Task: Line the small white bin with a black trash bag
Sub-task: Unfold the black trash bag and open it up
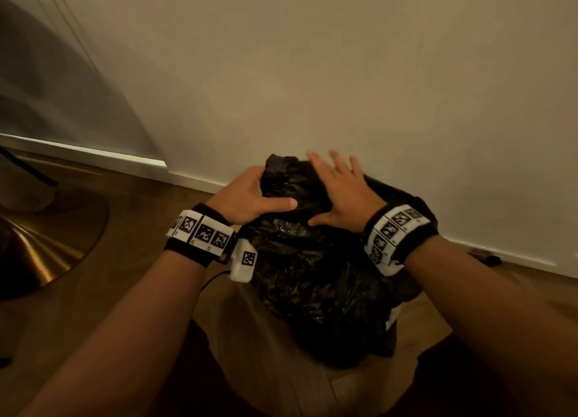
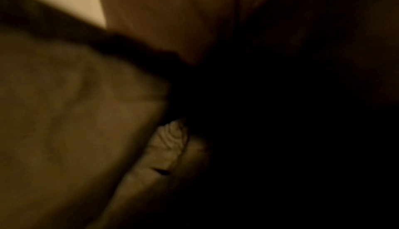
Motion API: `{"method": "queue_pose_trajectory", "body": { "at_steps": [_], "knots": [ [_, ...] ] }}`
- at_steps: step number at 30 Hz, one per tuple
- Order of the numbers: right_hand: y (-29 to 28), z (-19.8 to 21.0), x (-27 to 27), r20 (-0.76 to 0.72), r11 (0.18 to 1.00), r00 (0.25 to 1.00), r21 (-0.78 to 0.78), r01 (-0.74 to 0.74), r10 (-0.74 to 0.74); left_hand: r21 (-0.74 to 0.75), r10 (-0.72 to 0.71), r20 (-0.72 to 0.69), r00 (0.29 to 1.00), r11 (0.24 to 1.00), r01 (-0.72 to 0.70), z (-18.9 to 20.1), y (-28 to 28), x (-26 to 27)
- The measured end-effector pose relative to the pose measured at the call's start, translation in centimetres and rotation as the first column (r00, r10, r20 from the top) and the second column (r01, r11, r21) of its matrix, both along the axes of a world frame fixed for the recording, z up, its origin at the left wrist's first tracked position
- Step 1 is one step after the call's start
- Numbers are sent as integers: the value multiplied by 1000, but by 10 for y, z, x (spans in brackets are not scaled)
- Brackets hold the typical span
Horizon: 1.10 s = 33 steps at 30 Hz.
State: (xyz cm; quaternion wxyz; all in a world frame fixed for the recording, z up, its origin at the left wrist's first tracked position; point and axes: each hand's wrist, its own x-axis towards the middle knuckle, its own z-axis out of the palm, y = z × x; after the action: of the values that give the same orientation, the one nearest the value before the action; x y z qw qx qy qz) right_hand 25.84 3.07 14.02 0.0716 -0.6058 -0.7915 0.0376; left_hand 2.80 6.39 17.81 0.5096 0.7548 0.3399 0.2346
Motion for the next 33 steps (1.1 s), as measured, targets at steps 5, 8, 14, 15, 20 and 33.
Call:
{"method": "queue_pose_trajectory", "body": {
  "at_steps": [5,8,14,15,20,33],
  "knots": [
    [20,11,10,-394,984,902,-52,168,-174,158,420,145,896,884,-440,-5,18,-13],
    [21,26,38,-619,919,694,-122,376,-367,78,572,383,725,762,-642,8,12,-26],
    [7,77,63,-898,859,189,-292,420,-398,-276,-170,-212,962,955,108,33,-40,-8],
    [2,84,62,-916,870,124,-313,380,-383,-375,-220,-281,934,921,104,27,-46,3],
    [-3,84,55,-917,875,27,-370,313,-398,-412,-148,-323,935,911,2,-28,-66,64],
    [-22,36,69,-801,773,-250,-594,222,-543,-745,229,-36,973,643,-179,-108,-31,53]
  ]
}}
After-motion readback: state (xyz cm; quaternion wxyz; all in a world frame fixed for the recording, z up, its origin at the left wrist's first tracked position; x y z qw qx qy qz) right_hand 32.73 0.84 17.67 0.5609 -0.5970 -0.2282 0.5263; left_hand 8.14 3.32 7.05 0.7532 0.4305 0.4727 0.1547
